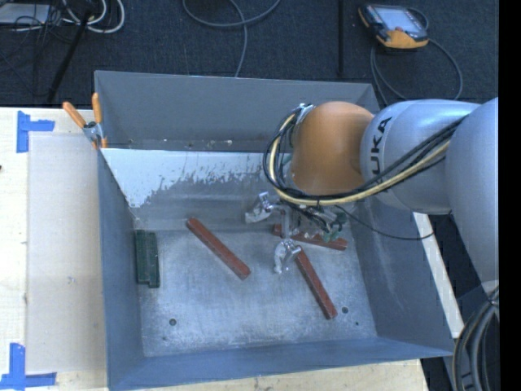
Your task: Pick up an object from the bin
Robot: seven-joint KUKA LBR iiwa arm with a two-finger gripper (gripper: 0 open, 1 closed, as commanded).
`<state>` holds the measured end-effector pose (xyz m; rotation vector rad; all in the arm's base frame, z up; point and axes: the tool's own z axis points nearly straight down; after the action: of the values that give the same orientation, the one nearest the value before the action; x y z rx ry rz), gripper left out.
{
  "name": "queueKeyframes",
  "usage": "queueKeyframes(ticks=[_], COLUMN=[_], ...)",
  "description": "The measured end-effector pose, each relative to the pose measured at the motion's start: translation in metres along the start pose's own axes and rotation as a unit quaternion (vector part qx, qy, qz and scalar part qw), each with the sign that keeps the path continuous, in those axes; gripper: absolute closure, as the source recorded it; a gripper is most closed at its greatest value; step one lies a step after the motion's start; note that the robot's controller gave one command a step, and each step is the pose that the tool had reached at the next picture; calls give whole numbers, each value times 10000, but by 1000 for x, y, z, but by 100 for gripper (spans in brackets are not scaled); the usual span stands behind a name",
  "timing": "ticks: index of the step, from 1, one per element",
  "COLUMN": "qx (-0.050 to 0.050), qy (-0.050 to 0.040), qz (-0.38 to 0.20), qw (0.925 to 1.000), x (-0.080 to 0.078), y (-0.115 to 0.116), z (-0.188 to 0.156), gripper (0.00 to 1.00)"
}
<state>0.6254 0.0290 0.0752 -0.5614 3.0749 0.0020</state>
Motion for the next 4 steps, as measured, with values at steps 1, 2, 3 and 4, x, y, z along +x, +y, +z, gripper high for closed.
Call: queueKeyframes(ticks=[1, 2, 3, 4], qx=[-5, -21, -2, -3], qy=[71, 72, 31, 30], qz=[-267, -78, 404, 406], qw=[9996, 9999, 9992, 9992], x=[-6, -5, 2, 2], y=[45, 78, 98, 98], z=[-10, -7, -2, -2], gripper=[0, 0, 100, 100])
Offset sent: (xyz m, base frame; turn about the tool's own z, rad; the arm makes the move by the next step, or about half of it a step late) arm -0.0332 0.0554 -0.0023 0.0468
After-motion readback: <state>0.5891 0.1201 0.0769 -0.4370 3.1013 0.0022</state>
